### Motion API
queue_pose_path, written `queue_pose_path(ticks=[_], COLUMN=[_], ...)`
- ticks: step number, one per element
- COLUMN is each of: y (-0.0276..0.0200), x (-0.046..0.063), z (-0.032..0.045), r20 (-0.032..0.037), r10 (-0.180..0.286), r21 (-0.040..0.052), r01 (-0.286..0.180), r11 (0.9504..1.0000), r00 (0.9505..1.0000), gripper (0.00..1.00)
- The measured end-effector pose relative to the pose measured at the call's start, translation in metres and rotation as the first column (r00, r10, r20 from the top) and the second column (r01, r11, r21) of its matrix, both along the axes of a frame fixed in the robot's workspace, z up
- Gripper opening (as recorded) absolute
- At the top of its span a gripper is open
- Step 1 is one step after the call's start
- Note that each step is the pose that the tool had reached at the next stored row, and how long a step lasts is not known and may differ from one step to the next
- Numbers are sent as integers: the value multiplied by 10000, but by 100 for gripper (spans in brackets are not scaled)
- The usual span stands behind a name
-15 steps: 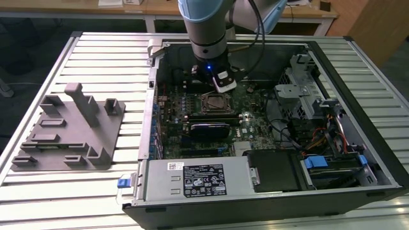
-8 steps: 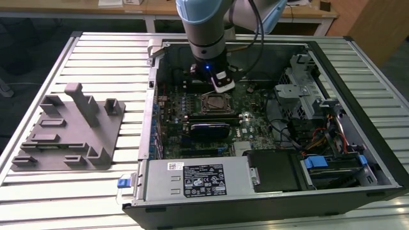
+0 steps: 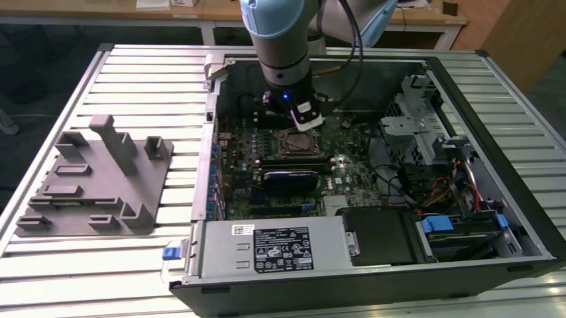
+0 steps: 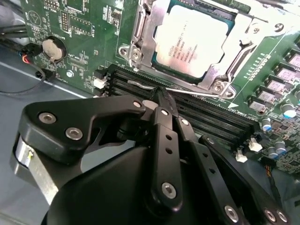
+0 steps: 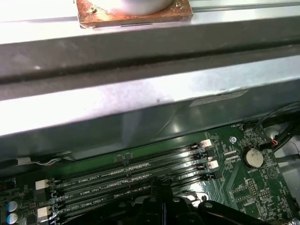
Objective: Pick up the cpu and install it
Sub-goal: 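Install the first cpu locking lever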
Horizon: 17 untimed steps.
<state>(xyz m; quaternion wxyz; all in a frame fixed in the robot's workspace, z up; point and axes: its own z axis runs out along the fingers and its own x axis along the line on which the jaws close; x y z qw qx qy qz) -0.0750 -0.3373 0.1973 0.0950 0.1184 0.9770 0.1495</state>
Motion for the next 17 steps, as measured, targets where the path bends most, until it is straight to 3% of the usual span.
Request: queue_pose_path(ticks=[17], y=[-81], x=[0], z=[-99], r20=[4], r10=[-1], r21=[-2], r01=[1], r11=[10000], r00=[10000], gripper=[11])
